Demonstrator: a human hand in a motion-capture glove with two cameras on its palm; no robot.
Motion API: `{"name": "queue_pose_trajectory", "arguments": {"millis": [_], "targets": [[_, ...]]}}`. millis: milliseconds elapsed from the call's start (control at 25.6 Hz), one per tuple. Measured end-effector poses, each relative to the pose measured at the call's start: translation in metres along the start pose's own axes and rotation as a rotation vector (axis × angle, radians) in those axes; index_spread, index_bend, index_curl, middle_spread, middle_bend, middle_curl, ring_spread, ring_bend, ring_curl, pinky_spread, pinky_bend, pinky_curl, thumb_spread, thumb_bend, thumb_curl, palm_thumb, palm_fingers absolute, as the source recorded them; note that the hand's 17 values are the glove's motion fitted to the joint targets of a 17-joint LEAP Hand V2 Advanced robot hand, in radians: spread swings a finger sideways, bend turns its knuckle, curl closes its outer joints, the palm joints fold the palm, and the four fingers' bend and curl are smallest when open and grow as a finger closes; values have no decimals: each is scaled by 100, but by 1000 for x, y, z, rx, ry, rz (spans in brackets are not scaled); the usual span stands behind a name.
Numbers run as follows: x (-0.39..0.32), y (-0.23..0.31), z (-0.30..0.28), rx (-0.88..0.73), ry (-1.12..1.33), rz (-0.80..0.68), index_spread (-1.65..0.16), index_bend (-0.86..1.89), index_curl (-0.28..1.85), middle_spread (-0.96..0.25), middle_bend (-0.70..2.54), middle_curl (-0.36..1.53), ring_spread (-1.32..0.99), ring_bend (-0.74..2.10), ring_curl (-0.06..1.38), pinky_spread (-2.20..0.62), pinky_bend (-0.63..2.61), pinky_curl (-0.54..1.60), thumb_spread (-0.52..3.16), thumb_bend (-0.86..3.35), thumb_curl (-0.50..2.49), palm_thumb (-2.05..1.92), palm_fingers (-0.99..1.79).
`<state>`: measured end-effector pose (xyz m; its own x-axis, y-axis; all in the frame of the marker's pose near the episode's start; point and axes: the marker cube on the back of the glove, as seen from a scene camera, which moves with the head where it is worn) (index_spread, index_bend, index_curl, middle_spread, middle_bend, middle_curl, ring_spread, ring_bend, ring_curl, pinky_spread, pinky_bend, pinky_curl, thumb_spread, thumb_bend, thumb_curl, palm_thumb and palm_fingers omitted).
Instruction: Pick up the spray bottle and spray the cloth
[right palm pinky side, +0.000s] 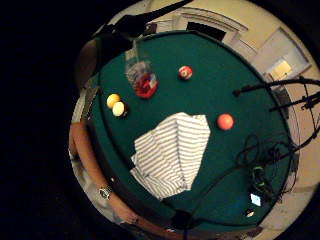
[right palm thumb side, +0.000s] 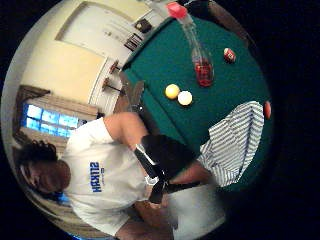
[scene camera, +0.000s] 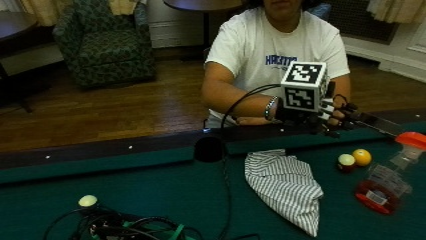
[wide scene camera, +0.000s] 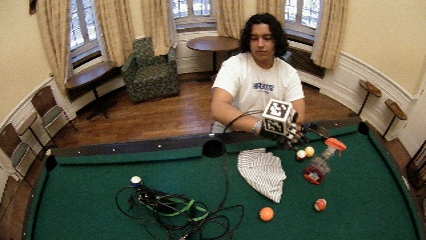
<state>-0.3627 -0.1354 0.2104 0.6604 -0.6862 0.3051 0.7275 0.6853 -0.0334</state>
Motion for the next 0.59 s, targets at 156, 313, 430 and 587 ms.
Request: {"name": "queue_pose_trajectory", "arguments": {"millis": [156, 313, 430, 587], "targets": [[-21, 15, -17, 12, 41, -84, -42, 13, 31, -17, 18, 36, -14, 31, 34, 23, 36, 36, 95, -3, 39, 34, 43], [-44, 34, -24, -26, 74, -169, -43, 13, 30, -17, 17, 35, -15, 29, 33, 23, 38, 37, 96, -4, 38, 32, 37], [-58, 46, -22, -86, 85, -202, -44, 13, 29, -17, 16, 34, -15, 28, 33, 22, 39, 37, 96, -3, 37, 32, 34], [-67, 54, -17, -134, 71, -220, -44, 13, 28, -17, 17, 33, -15, 28, 33, 22, 41, 37, 97, -4, 36, 31, 31]]}}
